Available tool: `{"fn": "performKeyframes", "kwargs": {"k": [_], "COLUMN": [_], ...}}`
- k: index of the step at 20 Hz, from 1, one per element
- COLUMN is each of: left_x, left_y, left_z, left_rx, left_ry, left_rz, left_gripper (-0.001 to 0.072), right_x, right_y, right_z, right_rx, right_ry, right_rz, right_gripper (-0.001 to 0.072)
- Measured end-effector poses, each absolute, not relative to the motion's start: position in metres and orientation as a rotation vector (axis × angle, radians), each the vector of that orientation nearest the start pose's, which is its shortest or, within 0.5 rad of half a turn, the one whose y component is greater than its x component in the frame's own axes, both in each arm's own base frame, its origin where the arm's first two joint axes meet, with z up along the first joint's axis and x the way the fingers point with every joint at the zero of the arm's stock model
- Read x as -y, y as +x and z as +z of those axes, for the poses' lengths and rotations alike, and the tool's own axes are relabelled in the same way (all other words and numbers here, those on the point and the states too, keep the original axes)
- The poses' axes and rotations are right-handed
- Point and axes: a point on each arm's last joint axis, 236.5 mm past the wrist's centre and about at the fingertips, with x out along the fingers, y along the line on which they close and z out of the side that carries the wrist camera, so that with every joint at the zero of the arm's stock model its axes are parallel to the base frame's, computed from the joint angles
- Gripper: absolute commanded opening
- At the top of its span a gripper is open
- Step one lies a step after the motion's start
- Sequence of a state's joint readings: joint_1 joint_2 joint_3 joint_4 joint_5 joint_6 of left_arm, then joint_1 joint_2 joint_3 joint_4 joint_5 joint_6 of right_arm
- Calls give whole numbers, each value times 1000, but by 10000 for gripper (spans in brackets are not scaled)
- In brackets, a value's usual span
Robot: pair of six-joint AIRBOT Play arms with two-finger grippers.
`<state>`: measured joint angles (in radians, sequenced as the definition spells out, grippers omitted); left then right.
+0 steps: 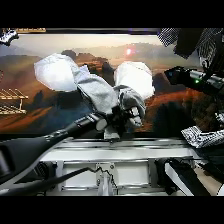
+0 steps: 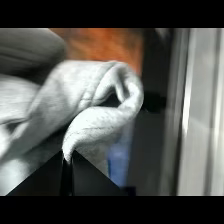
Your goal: Fold the clothes and pants, and hang the long-sleeved shirts on hangers.
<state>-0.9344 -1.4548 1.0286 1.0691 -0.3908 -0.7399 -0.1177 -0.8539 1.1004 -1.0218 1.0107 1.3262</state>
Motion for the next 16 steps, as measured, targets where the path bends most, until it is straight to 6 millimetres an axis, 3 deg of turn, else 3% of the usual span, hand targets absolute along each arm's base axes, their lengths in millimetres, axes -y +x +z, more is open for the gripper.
{"fn": "performKeyframes", "kwargs": {"k": [3, 5, 9, 12, 14, 16], "left_x": [401, 370, 304, 271, 260, 256], "left_y": [296, 317, 334, 327, 318, 310], "left_z": [55, 114, 204, 231, 231, 225], "left_rx": [-458, -360, -221, -220, -266, -314], "left_ry": [513, 455, 353, 295, 274, 260], "left_rz": [-1107, -1026, -879, -834, -837, -849], "left_gripper": [18, 18, 18, 18, 17, 18], "right_x": [-61, -62, -71, -86, -103, -119], "right_y": [366, 361, 345, 331, 321, 319], "right_z": [189, 183, 157, 129, 112, 104], "right_rx": [-688, -718, -818, -903, -950, -963], "right_ry": [255, 248, 277, 328, 341, 375], "right_rz": [301, 307, 338, 381, 421, 436], "right_gripper": [491, 491, 492, 493, 497, 548]}}
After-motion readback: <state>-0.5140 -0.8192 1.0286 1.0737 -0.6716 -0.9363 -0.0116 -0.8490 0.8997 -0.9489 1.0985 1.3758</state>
